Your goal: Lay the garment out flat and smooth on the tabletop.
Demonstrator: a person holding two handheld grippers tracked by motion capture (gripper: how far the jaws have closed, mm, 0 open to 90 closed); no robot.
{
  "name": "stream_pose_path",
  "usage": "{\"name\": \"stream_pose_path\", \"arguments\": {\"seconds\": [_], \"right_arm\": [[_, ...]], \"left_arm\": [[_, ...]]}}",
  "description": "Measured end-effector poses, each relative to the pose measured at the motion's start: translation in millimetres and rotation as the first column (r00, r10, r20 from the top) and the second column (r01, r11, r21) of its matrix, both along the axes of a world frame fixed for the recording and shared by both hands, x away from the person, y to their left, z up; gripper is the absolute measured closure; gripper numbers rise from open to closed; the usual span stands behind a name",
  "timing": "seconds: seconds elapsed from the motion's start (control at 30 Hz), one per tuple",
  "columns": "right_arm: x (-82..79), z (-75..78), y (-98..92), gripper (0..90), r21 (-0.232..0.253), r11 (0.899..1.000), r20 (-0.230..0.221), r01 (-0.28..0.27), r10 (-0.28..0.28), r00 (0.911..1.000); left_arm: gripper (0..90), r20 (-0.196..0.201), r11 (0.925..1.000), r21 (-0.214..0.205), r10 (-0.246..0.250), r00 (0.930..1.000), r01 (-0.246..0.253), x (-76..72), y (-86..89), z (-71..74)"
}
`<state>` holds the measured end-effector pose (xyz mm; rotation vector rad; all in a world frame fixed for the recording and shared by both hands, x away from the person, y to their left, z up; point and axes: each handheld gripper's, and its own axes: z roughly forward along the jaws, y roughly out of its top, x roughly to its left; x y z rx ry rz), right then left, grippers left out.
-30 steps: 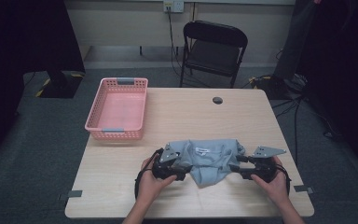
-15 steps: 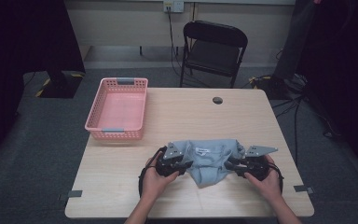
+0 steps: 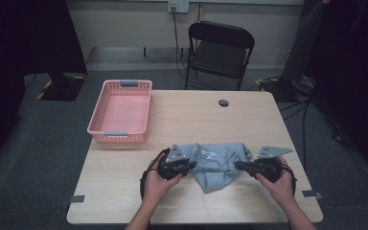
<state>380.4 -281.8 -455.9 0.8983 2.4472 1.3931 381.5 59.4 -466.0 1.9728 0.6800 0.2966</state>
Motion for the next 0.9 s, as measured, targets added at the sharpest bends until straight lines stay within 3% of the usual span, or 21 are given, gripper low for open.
{"name": "stream_pose_path", "arguments": {"seconds": [0.47,0.9], "right_arm": [[22.7,39.4,3.7,88.8,0.007,1.000,0.046,0.003,-0.004,0.9989],[51.4,57.6,15.0,88.8,0.000,1.000,0.069,0.026,-0.026,0.9973]], "left_arm": [[78.5,0.060,0.9998,0.014,0.013,0.9981,-0.014,18.2,-1.9,27.8],[78.0,0.085,0.9984,0.013,0.054,0.9948,-0.056,44.2,4.2,42.6]]}}
